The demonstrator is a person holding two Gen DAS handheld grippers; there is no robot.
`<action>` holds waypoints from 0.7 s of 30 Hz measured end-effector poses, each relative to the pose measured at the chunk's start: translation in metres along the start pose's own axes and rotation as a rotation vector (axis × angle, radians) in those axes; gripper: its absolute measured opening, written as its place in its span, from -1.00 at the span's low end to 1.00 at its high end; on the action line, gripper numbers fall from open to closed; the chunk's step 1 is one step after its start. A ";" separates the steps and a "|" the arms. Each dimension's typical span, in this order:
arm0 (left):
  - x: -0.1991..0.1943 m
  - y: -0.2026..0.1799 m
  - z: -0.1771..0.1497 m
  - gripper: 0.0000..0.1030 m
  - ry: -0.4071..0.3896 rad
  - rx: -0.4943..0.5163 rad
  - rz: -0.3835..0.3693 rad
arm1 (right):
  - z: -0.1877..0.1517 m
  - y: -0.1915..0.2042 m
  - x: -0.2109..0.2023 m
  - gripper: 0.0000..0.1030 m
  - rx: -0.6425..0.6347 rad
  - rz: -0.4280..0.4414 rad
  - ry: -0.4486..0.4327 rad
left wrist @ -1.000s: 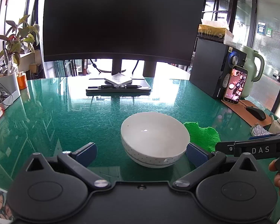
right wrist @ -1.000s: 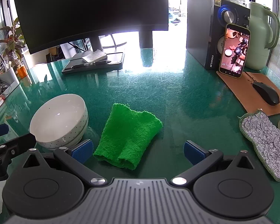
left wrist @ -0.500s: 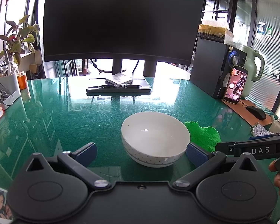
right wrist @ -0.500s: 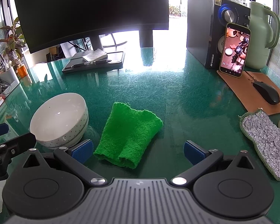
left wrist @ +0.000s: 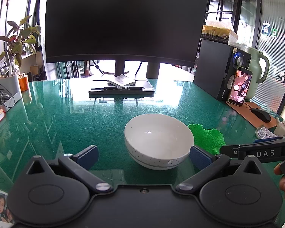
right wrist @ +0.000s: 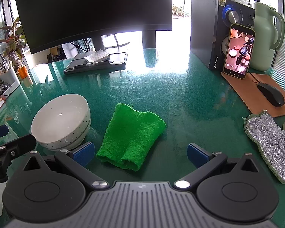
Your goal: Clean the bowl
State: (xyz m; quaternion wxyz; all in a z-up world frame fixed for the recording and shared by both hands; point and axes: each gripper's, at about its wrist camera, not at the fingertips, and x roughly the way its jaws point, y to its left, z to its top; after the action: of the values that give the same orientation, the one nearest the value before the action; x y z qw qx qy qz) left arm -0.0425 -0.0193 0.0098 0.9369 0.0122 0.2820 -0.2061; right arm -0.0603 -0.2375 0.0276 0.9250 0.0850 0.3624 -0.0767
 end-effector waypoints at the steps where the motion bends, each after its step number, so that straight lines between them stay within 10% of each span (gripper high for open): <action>1: 0.000 0.000 0.000 0.99 0.000 0.000 0.000 | 0.000 0.000 0.000 1.00 0.000 0.000 0.000; 21: 0.002 -0.001 -0.001 0.99 0.003 -0.003 0.001 | 0.000 0.000 0.000 1.00 0.002 -0.004 0.002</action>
State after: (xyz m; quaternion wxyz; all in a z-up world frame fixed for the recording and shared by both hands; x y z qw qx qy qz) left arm -0.0418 -0.0205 0.0079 0.9366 0.0111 0.2837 -0.2052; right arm -0.0603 -0.2378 0.0270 0.9243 0.0852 0.3636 -0.0788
